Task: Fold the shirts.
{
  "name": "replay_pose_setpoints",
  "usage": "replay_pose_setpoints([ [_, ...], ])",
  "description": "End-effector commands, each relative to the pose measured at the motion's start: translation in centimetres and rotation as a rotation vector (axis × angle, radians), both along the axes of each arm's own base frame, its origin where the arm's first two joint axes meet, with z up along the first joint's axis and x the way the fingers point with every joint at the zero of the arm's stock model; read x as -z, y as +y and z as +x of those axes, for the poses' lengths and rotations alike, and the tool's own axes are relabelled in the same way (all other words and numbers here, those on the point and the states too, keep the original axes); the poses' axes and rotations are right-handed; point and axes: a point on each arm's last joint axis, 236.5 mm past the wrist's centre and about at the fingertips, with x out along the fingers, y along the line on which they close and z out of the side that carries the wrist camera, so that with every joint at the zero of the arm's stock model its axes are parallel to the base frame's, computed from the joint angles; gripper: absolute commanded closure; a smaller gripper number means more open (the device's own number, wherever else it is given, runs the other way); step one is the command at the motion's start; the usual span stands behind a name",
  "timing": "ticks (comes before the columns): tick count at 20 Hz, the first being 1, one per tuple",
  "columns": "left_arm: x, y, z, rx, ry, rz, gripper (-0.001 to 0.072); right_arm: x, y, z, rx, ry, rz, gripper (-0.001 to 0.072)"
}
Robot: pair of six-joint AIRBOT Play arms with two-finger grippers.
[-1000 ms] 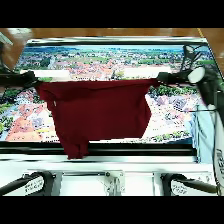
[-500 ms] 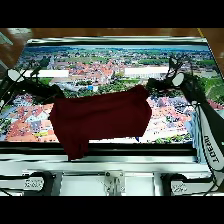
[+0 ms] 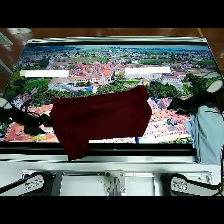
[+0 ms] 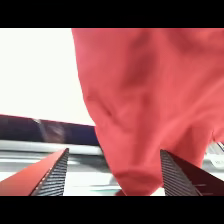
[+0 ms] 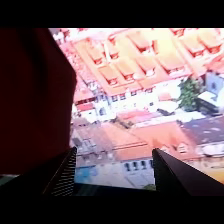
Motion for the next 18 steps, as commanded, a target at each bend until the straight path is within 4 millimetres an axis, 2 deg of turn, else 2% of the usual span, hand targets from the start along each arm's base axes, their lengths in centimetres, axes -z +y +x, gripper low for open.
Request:
replay_pose_setpoints([
  [1, 3.2, -2.4, -2.2, -0.090, -0.038, -0.101, 0.0020, 0.9, 3.3, -2.0, 0.087, 0.030, 0.276, 0.0118],
  [3, 4.3, -2.5, -1.3, -0.146, -0.068, -0.099, 0.0022, 1.9, 4.2, -2.4, 0.078, 0.042, 0.269, 0.0118],
  [8, 5.7, -2.1, 0.0, -0.192, -0.086, -0.084, 0.0045, 2.2, 5.9, -2.4, 0.024, 0.041, 0.251, 0.0115],
  [9, 5.9, -2.2, 0.4, -0.202, -0.092, -0.084, 0.0103, 2.5, 6.4, -2.7, 0.001, 0.051, 0.240, 0.0030],
  [10, 6.1, -2.2, 0.9, -0.215, -0.103, -0.081, 0.0291, 2.9, 7.0, -3.0, -0.024, 0.065, 0.231, 0.0030],
  [11, 6.2, -2.1, 1.4, -0.230, -0.118, -0.078, 0.0395, 3.4, 7.8, -3.4, -0.047, 0.084, 0.231, 0.0030],
  [12, 6.1, -2.0, 1.9, -0.248, -0.133, -0.080, 0.0394, 4.2, 8.7, -3.8, -0.069, 0.106, 0.233, 0.0030],
  [13, 6.0, -1.9, 2.1, -0.255, -0.140, -0.080, 0.0433, 5.0, 9.6, -4.2, -0.088, 0.125, 0.231, 0.0030],
  [14, 6.0, -2.0, 2.1, -0.254, -0.140, -0.081, 0.0613, 5.9, 10.3, -4.6, -0.102, 0.146, 0.230, 0.0030],
  [15, 6.0, -2.1, 2.0, -0.246, -0.138, -0.083, 0.0668, 6.6, 11.0, -4.9, -0.117, 0.167, 0.230, 0.0030],
  [18, 5.7, -2.6, 1.4, -0.174, -0.144, -0.100, 0.0668, 7.8, 12.6, -5.6, -0.130, 0.218, 0.248, 0.0030],
])
